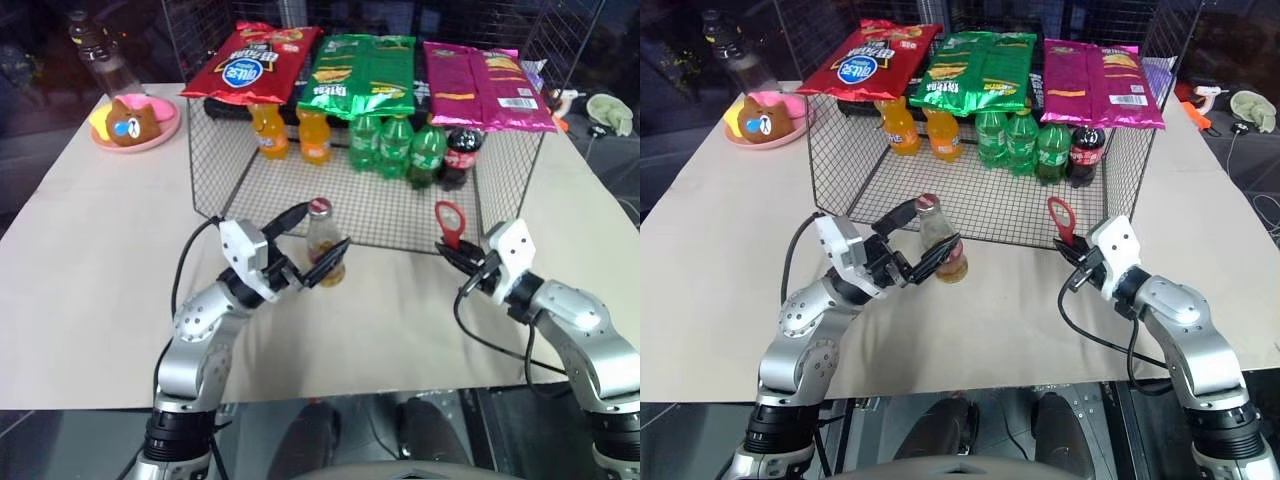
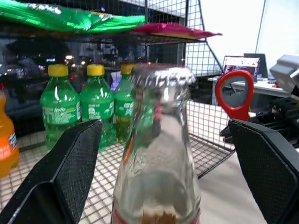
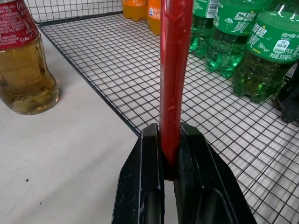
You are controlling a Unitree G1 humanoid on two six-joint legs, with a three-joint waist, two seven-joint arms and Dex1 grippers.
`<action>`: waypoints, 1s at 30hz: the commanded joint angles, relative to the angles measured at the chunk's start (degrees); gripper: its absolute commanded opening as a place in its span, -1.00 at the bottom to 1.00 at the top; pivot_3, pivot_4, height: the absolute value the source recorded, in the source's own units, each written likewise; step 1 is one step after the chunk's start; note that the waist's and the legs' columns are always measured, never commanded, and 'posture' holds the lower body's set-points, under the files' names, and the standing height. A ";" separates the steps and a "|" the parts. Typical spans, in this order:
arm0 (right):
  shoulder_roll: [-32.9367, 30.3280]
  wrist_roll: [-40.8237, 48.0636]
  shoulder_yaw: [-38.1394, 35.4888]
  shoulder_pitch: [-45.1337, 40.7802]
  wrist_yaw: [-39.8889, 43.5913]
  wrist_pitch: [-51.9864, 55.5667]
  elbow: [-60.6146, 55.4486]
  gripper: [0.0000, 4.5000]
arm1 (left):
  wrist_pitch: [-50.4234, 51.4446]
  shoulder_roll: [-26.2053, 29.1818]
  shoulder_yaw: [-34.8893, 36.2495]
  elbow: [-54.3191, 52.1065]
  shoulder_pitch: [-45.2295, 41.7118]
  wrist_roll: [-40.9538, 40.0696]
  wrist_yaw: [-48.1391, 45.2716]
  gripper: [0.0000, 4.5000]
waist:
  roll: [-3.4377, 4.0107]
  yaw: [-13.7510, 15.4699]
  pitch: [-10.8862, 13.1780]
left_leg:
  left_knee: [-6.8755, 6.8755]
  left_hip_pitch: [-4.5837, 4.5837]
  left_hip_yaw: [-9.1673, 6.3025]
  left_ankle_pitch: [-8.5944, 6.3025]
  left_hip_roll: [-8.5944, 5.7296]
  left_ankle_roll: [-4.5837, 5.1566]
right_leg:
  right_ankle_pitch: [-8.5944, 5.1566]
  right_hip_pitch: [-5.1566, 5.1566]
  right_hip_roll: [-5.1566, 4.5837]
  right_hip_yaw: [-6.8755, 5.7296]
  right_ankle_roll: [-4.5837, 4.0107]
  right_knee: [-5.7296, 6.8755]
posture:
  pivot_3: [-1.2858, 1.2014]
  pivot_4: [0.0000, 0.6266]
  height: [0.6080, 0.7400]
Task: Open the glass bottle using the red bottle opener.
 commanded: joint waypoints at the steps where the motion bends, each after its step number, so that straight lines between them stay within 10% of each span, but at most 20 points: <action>1: -0.29 0.64 -0.97 -1.09 0.18 0.01 -2.44 -1.00 | -1.24 0.21 0.13 -0.43 -0.66 -0.09 -0.21 0.88 | 0.00 0.00 0.00 | 0.00 0.00 0.00 0.00 0.00 0.00 | 0.00 0.00 0.00 0.00 0.00 0.00 | 0.03 -0.52 1.00; 10: -0.02 0.20 -0.29 -1.15 -0.06 0.03 -3.02 -1.00 | -1.40 0.54 -0.21 0.89 -1.09 -0.31 -1.10 -0.49 | 0.03 0.07 -0.02 | 0.00 0.05 0.00 0.00 0.00 0.00 | 0.00 0.07 -0.01 0.00 0.00 -0.01 | 0.03 -0.52 1.00; 30: 4.49 -23.93 16.34 -17.14 -5.34 -17.31 6.08 -1.00 | -0.51 1.18 -0.79 0.99 -0.22 0.94 1.33 -0.50 | 0.06 -0.09 -0.04 | 0.01 0.13 0.00 0.00 -0.02 -0.01 | 0.00 0.07 -0.01 -0.02 0.00 -0.01 | 0.03 -0.52 1.00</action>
